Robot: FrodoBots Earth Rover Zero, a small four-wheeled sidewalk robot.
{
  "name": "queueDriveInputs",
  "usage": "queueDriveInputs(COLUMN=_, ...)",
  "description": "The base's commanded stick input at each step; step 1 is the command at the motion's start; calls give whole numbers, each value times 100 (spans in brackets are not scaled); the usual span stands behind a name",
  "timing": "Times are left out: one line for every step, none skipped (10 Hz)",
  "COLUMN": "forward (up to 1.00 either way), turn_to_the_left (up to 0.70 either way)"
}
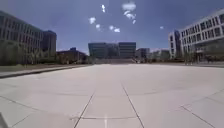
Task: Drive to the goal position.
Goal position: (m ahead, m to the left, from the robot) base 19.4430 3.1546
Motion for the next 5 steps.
queueDriveInputs(forward=50, turn_to_the_left=0)
queueDriveInputs(forward=50, turn_to_the_left=0)
queueDriveInputs(forward=50, turn_to_the_left=0)
queueDriveInputs(forward=50, turn_to_the_left=0)
queueDriveInputs(forward=50, turn_to_the_left=0)
